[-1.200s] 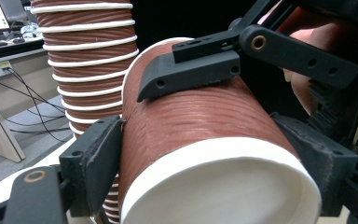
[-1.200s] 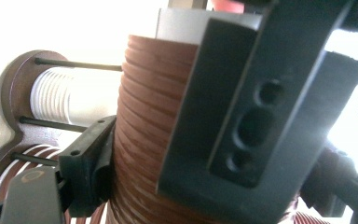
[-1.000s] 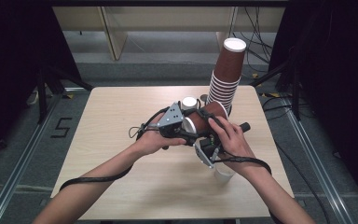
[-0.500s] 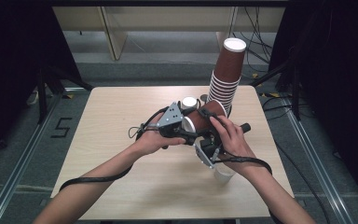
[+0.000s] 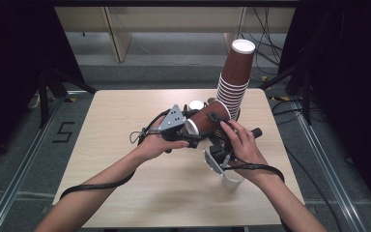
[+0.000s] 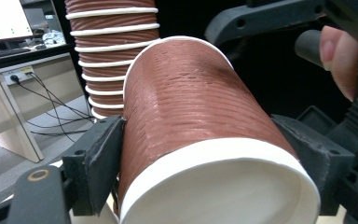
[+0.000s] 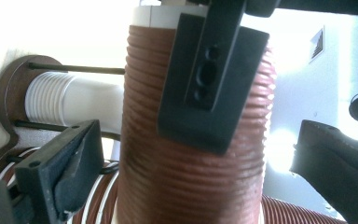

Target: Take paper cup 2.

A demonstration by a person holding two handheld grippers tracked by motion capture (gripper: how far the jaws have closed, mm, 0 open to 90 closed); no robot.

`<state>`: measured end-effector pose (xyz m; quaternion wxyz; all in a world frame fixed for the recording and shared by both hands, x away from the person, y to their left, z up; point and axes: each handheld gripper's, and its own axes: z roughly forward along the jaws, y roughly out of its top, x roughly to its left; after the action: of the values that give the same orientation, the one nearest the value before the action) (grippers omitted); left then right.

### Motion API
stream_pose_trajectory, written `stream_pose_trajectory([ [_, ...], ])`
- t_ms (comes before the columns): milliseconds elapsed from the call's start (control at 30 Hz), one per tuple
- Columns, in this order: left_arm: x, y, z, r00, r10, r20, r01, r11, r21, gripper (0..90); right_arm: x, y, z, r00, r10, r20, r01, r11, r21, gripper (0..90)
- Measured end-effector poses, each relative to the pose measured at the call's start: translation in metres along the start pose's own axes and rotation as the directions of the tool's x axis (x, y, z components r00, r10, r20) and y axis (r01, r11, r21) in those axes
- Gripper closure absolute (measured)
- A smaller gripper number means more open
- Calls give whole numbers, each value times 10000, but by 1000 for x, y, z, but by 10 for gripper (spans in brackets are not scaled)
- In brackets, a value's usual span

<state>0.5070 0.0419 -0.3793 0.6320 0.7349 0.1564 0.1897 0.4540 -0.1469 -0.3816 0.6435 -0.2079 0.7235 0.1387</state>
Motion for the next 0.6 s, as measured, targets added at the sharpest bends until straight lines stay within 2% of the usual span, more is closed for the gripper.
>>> stream_pose_trajectory([
  [33,1,0,-1,10000,-28,-55,28,10000,20,197,-1,-1,0,9999,-119,4,119,9999,-49,31],
  [100,3,-1,-2,9999,-41,-144,41,10000,13,197,0,-1,-2,9999,130,84,-130,9999,14,34],
  [267,5,-3,-6,9993,-146,-339,141,9998,-155,197,-1,-2,-3,9999,98,137,-99,9999,73,45],
  [333,7,-4,-8,9990,-132,-420,124,9998,-183,197,0,-3,-4,9992,352,197,-353,9994,30,47],
  [500,10,-7,-13,9979,-188,-628,166,9992,-357,196,-2,-5,-4,9988,382,297,-384,9993,48,60],
  [600,11,-7,-16,9970,-191,-746,153,9986,-513,197,-2,-7,-5,9967,775,232,-778,9969,130,68],
])
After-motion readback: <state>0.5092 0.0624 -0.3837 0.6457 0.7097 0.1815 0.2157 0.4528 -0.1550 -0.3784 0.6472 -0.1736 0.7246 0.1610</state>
